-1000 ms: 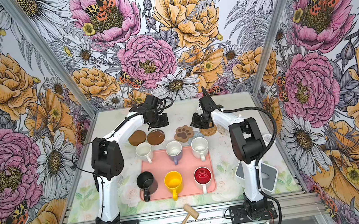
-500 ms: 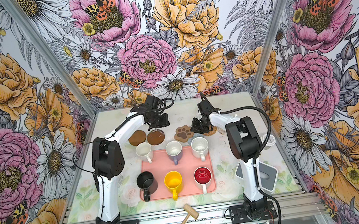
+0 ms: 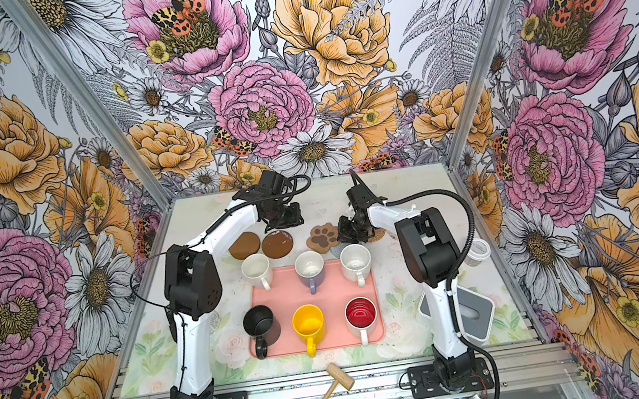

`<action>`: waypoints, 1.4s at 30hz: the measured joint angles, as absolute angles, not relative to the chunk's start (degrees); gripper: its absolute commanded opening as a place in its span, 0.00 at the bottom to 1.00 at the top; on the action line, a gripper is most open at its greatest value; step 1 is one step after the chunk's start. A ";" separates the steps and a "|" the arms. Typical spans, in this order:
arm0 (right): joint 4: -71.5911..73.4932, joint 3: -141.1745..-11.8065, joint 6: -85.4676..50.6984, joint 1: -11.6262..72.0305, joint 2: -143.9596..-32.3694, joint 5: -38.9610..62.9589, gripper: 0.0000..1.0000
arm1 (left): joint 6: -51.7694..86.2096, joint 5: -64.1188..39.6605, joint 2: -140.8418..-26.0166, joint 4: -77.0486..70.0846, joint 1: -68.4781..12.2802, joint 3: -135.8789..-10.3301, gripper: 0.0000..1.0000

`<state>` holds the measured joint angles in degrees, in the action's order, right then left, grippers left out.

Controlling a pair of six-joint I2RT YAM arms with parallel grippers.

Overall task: Place cups on coasters
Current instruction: Move the coaster to the top-center of the table.

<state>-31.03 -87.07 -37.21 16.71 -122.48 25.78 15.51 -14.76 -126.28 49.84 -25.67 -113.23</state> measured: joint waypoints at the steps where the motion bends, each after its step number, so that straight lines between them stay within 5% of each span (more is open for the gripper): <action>1: -31.03 -87.29 -37.21 16.71 -122.65 25.80 0.17 | 15.51 -14.79 -126.28 49.84 -25.67 -113.23 0.18; 27: -30.68 -98.43 -38.50 19.51 -129.38 28.38 0.13 | 15.51 -14.90 -127.28 49.87 -25.65 -112.81 0.18; 31: -30.61 -96.29 -38.41 18.52 -127.55 28.27 0.00 | 15.51 -15.31 -127.28 49.84 -25.56 -112.81 0.18; 42: -30.55 -87.02 -36.47 15.40 -118.83 26.76 0.00 | 15.59 -19.31 -125.01 47.27 -24.10 -111.85 0.18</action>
<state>-30.55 -87.02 -36.47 15.40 -118.83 26.76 15.59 -19.31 -125.01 47.27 -24.10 -111.85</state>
